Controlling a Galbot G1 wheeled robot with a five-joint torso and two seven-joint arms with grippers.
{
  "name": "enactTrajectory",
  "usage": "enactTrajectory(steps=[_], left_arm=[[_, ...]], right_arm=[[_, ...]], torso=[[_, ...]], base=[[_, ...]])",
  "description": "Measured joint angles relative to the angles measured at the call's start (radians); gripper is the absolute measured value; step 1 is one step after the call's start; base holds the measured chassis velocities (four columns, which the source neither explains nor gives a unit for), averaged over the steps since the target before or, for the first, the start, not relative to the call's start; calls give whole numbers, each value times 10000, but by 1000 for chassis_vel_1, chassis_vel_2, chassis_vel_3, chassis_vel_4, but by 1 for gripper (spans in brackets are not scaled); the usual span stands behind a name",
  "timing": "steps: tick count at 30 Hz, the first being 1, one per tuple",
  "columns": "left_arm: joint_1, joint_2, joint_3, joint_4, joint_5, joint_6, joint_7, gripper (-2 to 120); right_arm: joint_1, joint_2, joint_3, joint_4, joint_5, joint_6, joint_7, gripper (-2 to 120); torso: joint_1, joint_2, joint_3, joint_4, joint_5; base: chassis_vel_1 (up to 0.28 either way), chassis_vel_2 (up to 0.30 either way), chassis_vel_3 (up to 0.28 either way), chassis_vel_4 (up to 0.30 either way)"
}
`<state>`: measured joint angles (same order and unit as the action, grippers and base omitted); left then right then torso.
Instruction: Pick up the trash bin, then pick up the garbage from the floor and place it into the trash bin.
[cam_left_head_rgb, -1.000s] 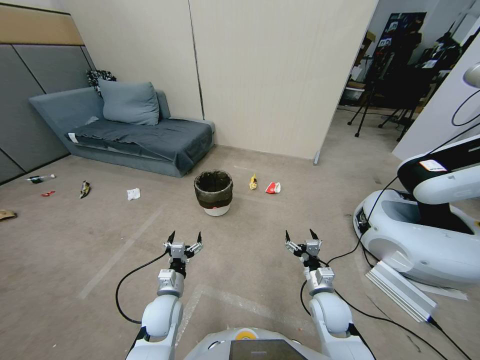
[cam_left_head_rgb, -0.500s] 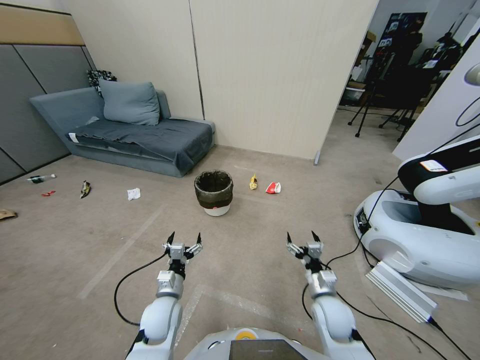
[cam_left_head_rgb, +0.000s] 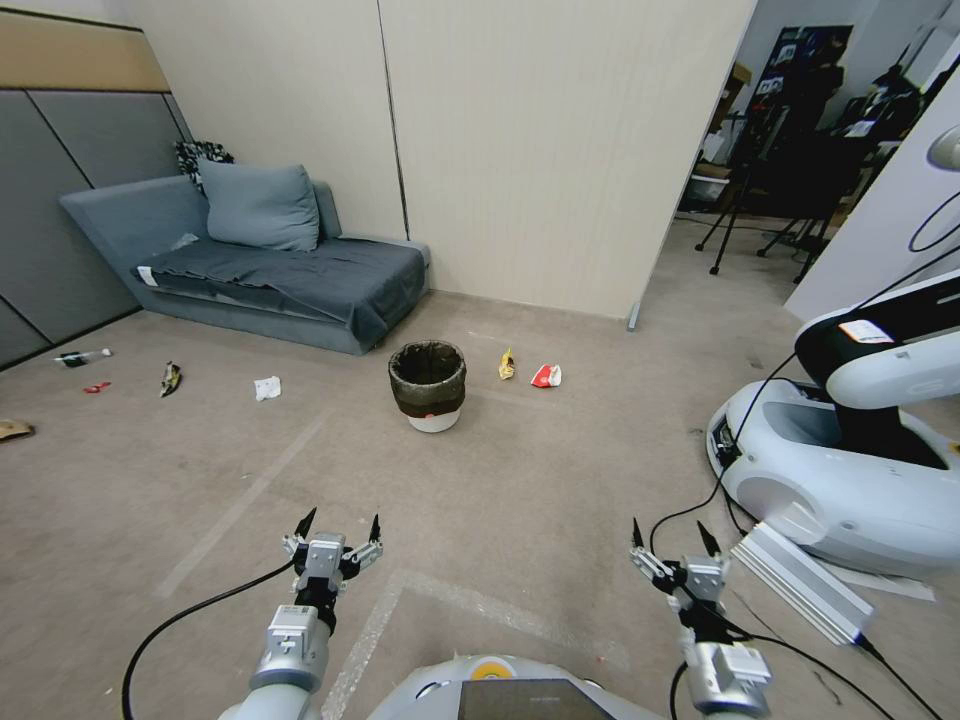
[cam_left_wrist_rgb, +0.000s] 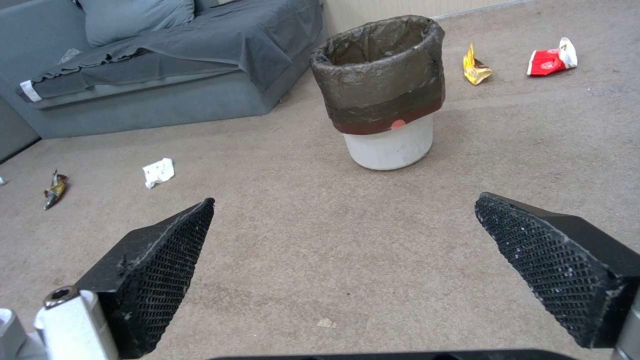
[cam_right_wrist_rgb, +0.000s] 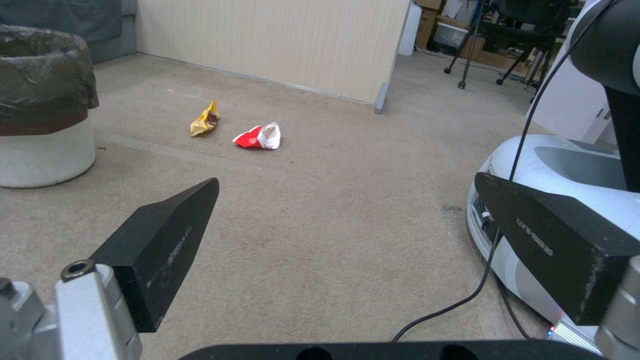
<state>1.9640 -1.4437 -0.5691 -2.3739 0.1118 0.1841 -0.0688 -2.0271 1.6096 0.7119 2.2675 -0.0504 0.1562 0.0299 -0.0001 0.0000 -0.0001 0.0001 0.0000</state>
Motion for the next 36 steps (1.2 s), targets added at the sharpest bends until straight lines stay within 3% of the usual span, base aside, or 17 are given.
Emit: enactTrajectory(steps=[20, 36], left_arm=[[-240, 6, -105, 226, -161, -396, 3, 100], [-1036, 16, -132, 319, -75, 104, 57, 100]], right_arm=[[1122, -8, -274, -279, 292, -1076, 59, 100], [1716, -14, -258, -307, 335, -1547, 5, 100]], torso=[[1, 0, 1, 0, 1], [1, 0, 2, -1, 0]], base=[[0, 0, 0, 0], [0, 0, 0, 0]])
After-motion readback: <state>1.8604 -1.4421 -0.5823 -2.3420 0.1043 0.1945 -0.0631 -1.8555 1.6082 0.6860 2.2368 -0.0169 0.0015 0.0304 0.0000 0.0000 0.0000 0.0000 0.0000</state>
